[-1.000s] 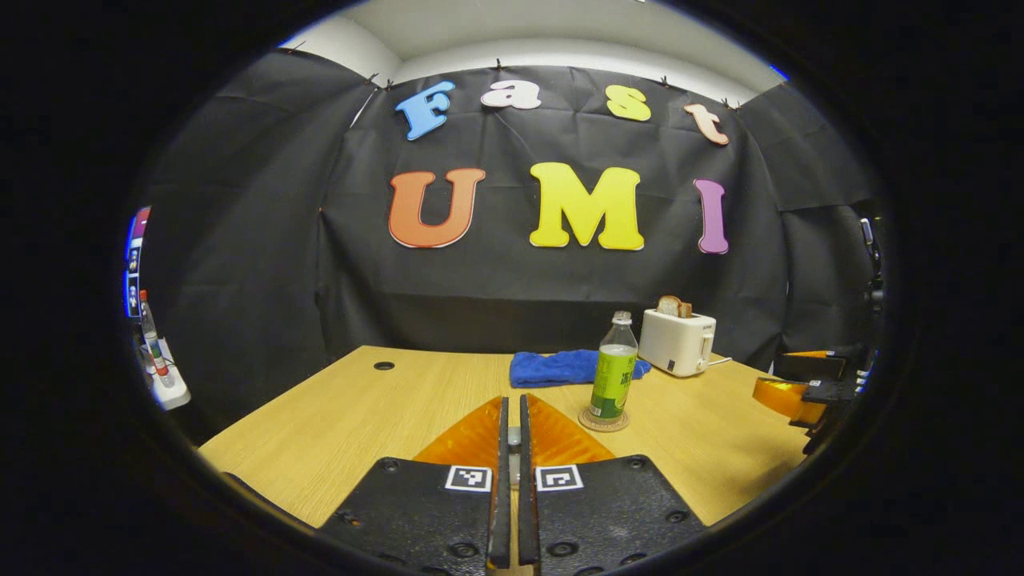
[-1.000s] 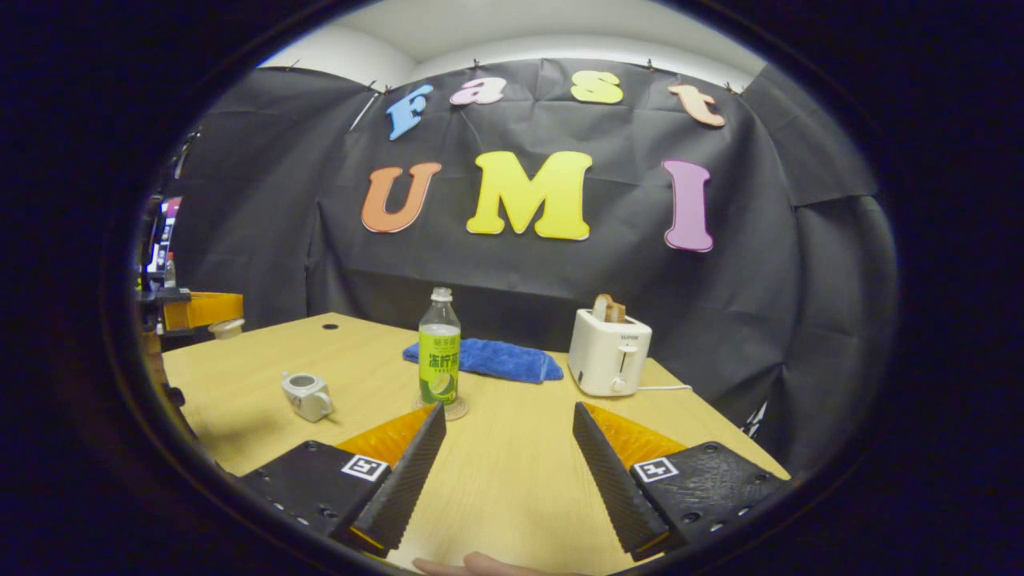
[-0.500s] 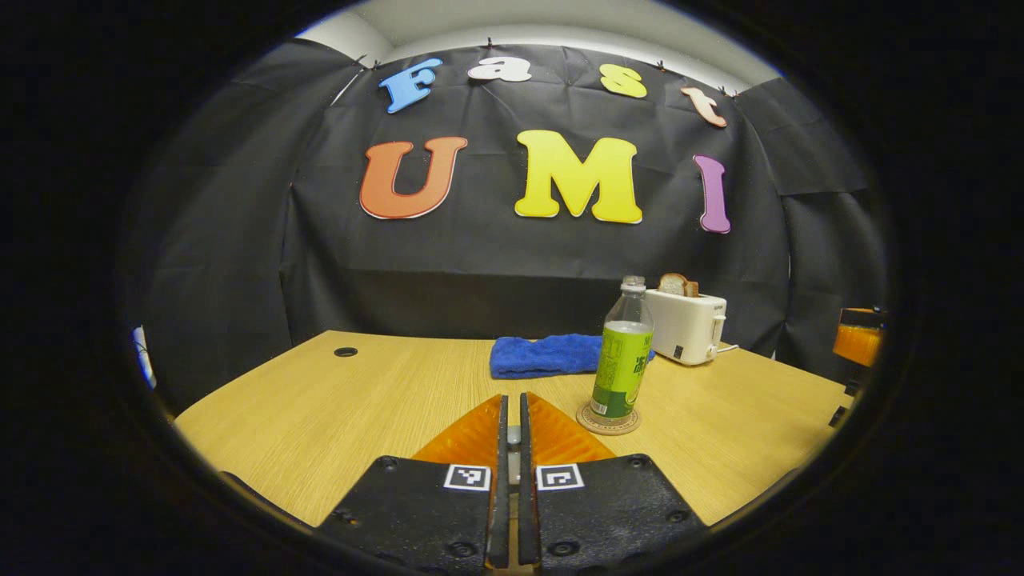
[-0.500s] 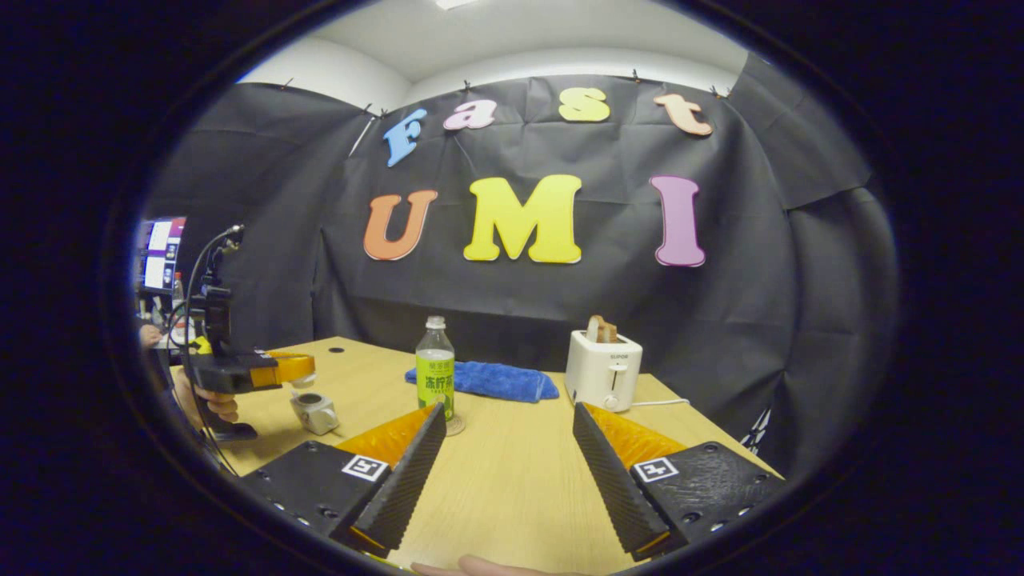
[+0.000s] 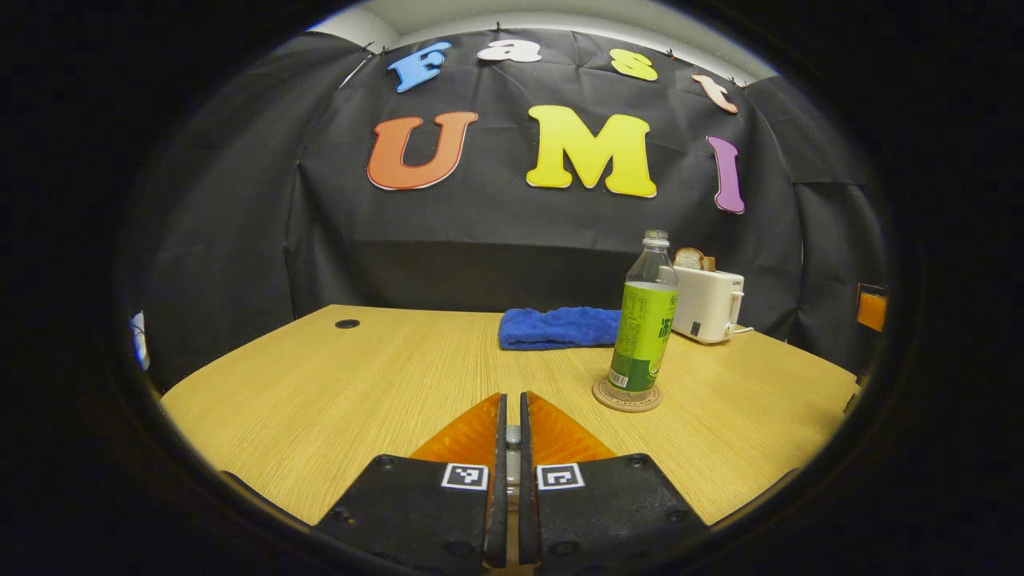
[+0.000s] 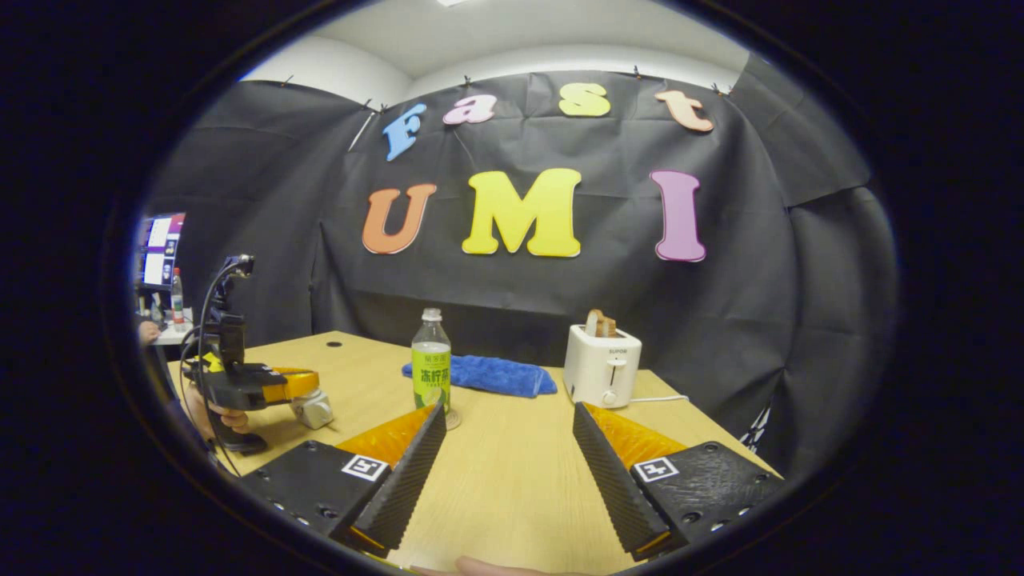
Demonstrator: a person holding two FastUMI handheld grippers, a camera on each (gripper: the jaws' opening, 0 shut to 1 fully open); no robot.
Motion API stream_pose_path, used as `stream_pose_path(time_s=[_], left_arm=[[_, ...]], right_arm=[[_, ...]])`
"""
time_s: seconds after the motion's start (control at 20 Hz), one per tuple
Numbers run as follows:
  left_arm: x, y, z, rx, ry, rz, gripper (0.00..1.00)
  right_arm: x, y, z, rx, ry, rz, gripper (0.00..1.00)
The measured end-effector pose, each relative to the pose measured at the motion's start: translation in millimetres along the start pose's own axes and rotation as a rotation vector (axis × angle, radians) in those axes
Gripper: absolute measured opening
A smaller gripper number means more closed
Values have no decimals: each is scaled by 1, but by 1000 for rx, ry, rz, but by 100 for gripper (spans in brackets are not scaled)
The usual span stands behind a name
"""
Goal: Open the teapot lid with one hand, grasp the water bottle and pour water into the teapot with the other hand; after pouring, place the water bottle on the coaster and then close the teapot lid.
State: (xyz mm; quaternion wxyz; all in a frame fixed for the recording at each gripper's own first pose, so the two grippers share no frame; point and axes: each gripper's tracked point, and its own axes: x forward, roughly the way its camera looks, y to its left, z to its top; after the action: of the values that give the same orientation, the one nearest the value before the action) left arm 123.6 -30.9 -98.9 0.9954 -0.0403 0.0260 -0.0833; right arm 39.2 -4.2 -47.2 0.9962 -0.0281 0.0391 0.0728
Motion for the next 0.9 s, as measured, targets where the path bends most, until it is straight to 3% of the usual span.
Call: stream_pose_path(time_s=[0.2,0.25,0.3,0.35,0.4,0.45,0.7,0.75,0.8,0.9], left_arm=[[-4,-5,-1,-6,-11,-7,9],[-7,-9,1,-10,-12,-19,15],[-7,-7,0,-6,-8,-14,36],[-9,-3,0,10,-2,6,45],[-10,1,-1,24,6,27,62],[-11,4,0,41,11,38,69],[-33,7,32,55,-28,70,75],[-39,8,42,48,-45,81,79],[-48,9,54,36,-63,85,91],[-64,11,72,12,-91,106,94]], right_arm=[[0,5,-3,-14,13,3,97],[0,6,-4,-17,13,3,97],[-1,7,-3,-18,12,4,97],[-1,8,-3,-22,12,7,97],[-1,9,-4,-27,13,6,97],[-3,9,-3,-32,10,3,97],[-10,6,7,-28,-17,-23,97],[-12,5,9,-18,-19,-31,97],[-15,4,10,-8,-20,-36,97],[-20,0,13,17,-19,-57,95]])
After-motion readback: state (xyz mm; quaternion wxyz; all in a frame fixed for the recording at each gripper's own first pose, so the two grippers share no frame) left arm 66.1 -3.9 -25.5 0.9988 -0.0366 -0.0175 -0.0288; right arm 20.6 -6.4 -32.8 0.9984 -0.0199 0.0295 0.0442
